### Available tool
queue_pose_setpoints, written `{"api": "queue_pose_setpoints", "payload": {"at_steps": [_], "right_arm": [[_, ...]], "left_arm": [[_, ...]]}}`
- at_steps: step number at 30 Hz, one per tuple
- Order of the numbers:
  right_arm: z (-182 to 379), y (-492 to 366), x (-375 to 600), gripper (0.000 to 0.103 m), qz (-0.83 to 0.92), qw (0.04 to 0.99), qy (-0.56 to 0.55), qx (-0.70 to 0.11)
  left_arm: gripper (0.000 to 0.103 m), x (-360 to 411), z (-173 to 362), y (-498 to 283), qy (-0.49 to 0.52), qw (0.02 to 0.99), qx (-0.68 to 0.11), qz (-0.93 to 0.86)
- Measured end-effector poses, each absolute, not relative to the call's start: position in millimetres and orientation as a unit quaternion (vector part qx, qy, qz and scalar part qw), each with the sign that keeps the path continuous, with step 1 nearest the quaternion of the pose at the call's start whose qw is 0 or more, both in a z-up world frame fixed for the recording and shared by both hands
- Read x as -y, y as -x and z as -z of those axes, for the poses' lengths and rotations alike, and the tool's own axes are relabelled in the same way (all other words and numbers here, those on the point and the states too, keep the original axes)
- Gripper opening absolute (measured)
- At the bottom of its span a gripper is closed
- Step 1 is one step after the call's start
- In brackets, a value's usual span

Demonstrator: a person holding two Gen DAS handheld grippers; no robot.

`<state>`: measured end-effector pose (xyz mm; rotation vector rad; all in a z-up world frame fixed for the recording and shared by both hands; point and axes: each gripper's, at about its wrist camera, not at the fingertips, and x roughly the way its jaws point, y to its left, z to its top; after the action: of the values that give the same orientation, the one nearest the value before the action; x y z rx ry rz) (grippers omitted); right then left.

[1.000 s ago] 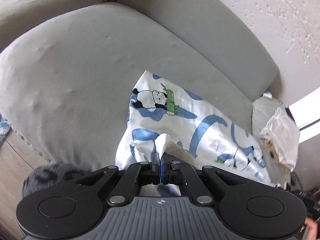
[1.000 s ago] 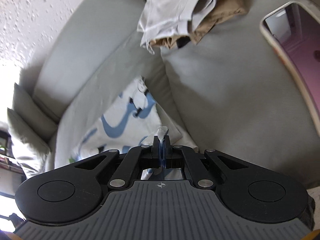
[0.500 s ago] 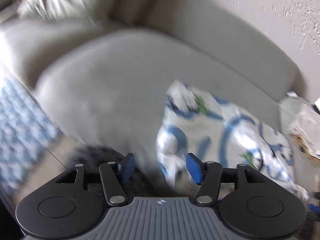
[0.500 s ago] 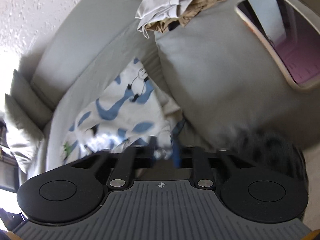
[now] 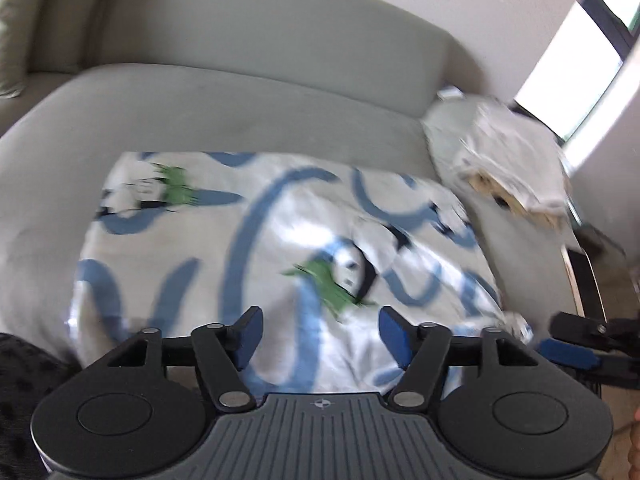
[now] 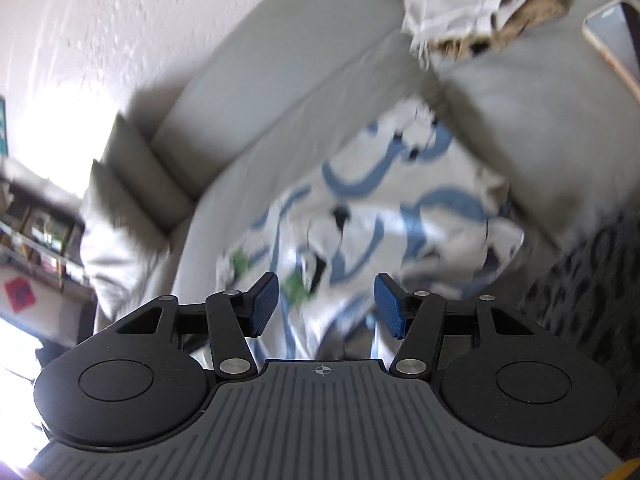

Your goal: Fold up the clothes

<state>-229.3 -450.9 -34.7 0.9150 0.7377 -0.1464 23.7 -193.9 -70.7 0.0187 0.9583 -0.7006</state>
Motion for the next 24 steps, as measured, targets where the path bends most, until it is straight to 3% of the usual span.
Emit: {"api": "queue_pose_setpoints", "payload": {"at_steps": [24], "right_arm": [[76.6,182.7,396.6,0.061,-0.045,0.781,-0.421,-0.459]], "left_arm": [[0.069,204.2,96.5,-13.6,-0.035,0.803,-0.486,0.343]]}}
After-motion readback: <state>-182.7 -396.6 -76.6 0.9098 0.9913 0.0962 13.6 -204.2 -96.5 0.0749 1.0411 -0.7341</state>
